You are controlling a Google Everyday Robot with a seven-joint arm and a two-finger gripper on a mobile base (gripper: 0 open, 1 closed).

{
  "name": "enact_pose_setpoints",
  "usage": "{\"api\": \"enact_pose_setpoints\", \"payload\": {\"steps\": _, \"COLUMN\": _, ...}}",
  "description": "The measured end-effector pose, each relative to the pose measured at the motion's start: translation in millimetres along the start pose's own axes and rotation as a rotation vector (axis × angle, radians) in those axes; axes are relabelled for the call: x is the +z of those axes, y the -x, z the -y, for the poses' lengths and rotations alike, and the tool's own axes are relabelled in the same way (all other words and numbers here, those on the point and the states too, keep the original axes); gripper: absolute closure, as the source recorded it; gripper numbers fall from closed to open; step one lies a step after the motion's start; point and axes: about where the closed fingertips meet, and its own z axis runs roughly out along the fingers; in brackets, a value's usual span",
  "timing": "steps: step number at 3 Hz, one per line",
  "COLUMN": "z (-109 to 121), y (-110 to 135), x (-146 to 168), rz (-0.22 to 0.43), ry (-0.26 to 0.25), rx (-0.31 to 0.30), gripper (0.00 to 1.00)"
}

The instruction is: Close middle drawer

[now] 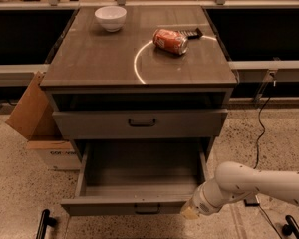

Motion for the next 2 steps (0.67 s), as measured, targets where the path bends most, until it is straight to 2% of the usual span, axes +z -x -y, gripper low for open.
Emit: {"api": "enact_pose_setpoints", "payload": {"steps": 2, "z": 23.6, "y": -1.3, "x": 6.9, "rz": 0.006, "ry": -0.049, "rx": -0.007, "gripper": 1.0}}
